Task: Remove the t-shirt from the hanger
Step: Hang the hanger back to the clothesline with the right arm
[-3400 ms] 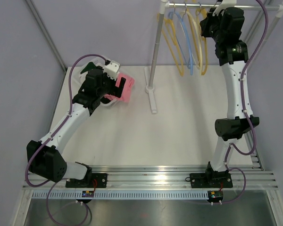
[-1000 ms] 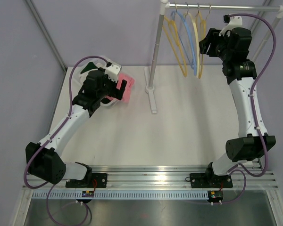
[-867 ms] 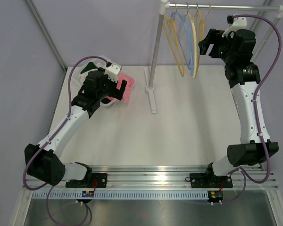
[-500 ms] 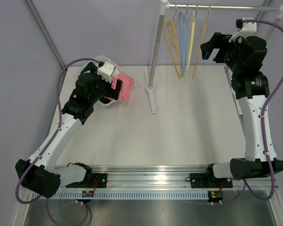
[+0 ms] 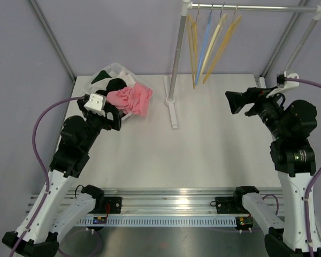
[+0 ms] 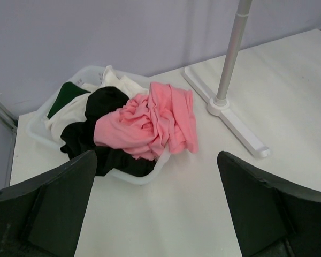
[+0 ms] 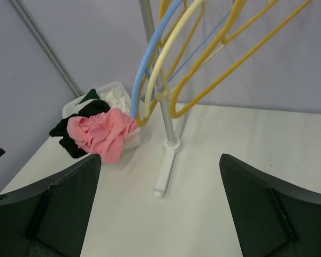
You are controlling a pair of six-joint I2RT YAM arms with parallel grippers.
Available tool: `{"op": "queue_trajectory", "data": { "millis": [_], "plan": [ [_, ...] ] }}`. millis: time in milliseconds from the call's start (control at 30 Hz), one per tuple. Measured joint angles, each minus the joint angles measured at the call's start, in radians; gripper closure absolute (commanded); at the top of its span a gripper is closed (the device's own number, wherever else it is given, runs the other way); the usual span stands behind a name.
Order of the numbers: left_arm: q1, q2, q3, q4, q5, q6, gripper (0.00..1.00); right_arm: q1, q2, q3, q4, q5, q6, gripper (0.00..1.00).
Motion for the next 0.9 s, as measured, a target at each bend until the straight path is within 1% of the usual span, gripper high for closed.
{"op": "queue_trajectory", "data": {
  "millis": [133, 267, 367, 467, 567, 633, 900],
  "plan": [
    [0.002, -0.111, -0.117, -0.010, -0.015, 0.003, 0.01, 0.000, -0.147, -0.156, 0.042, -0.020, 0.029, 0.00],
    [0.002, -0.199, -0.229, 0.003, -0.018, 0.022, 0.01, 0.000, -0.280, -0.380, 0.135, -0.040, 0.071, 0.01],
    [0.002, -0.266, -0.325, 0.038, -0.058, 0.036, 0.01, 0.000, -0.315, -0.515, 0.175, -0.047, 0.098, 0.01],
    [0.002, -0.351, -0.437, 0.086, -0.110, 0.040, 0.01, 0.000, -0.326, -0.603, 0.214, -0.049, 0.122, 0.01],
    [0.003, -0.468, -0.544, 0.131, -0.117, 0.057, 0.01, 0.000, -0.339, -0.655, 0.263, -0.065, 0.145, 0.01],
    [0.003, -0.513, -0.575, 0.138, -0.099, 0.077, 0.01, 0.000, -0.353, -0.675, 0.301, -0.082, 0.157, 0.01],
    [0.003, -0.548, -0.578, 0.177, -0.055, 0.126, 0.01, 0.000, -0.378, -0.680, 0.379, -0.121, 0.174, 0.00]
  ]
}}
